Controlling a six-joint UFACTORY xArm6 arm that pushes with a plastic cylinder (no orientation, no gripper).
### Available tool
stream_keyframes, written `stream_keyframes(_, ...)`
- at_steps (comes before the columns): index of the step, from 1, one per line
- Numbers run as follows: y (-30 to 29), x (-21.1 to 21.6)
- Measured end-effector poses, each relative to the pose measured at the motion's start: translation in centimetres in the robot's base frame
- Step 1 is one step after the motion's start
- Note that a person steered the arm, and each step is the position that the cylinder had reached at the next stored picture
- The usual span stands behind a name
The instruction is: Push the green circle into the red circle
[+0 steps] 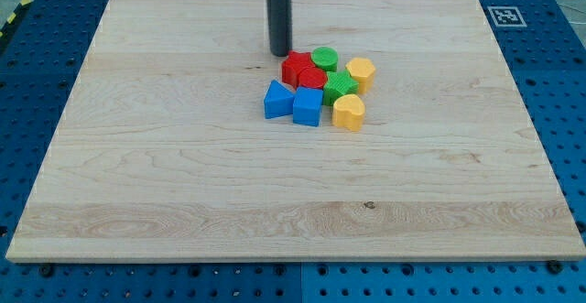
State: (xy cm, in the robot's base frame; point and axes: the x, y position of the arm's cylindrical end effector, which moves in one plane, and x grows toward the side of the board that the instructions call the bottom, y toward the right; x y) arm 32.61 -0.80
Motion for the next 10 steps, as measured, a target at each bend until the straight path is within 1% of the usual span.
stream_keyframes(1,3.9,0.0)
stream_keyframes(2,5.6,0.0)
stream_keyframes(3,5.6,0.1)
stream_keyframes(5,5.6,2.4)
stream_keyframes(6,6.4,2.3)
stream_keyframes(8,13.3,2.2)
stream_keyframes(9,15.2,2.5)
stream_keyframes(10,14.8,2.6)
